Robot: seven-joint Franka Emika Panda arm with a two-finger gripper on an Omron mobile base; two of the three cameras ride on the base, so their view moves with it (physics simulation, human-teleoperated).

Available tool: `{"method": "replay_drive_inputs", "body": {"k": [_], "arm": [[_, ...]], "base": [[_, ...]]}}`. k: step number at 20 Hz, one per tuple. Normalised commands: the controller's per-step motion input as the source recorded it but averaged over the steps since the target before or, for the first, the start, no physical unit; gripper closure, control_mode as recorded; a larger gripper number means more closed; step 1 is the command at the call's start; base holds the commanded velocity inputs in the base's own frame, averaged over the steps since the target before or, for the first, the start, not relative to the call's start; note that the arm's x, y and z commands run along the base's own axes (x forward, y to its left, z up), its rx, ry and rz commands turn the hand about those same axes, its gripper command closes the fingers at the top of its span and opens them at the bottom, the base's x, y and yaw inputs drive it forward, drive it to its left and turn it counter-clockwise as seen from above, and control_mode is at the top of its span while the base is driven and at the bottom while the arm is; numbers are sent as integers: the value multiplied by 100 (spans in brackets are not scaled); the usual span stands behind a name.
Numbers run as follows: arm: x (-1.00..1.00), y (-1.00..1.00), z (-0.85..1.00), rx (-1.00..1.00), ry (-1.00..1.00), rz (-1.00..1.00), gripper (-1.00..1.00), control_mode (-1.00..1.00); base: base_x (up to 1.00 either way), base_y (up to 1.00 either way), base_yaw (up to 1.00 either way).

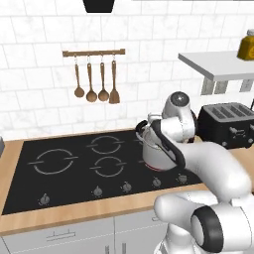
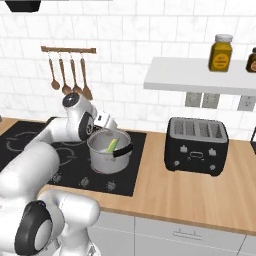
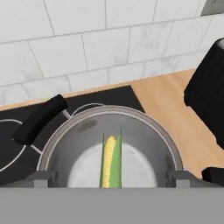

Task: Put the corn and garlic in the pot. Retrieve the spatula and lightly stir the vegetables in the pot.

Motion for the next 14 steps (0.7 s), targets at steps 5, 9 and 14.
{"method": "replay_drive_inputs", "body": {"k": [5, 9, 14], "arm": [[-54, 44, 81, 12, 43, 0, -100, -100], [-64, 39, 36, 12, 52, 0, -100, -100], [-69, 16, -17, 3, 33, 0, -100, -100]], "base": [[0, 0, 0], [0, 0, 0], [0, 0, 0]]}}
